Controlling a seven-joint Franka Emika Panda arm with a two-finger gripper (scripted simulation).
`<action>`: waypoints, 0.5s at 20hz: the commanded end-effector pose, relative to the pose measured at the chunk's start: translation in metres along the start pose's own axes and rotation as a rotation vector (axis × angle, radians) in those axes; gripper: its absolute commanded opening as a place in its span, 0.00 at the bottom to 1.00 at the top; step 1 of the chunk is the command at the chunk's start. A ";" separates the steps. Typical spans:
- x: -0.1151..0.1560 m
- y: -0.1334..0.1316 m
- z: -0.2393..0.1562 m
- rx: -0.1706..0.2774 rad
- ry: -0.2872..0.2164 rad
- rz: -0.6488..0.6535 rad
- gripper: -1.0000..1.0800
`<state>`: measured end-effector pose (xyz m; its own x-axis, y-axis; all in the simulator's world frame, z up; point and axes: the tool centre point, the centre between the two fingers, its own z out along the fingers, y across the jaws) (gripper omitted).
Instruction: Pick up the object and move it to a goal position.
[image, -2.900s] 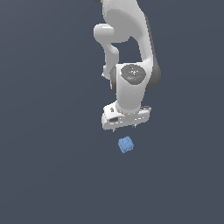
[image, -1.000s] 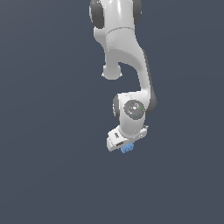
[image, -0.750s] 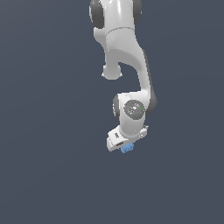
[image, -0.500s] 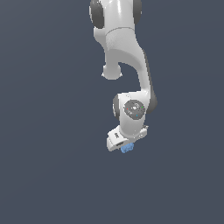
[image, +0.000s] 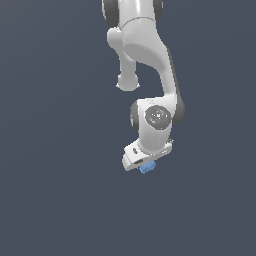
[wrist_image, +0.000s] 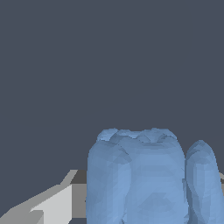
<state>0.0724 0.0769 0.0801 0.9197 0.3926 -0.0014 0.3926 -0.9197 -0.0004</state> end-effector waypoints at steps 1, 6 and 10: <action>0.004 -0.001 -0.020 0.000 0.001 0.000 0.00; 0.014 -0.003 -0.068 0.000 0.001 -0.001 0.00; 0.023 -0.004 -0.109 0.000 0.001 -0.001 0.00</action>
<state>0.0898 0.0881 0.1733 0.9195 0.3932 0.0004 0.3932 -0.9195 -0.0002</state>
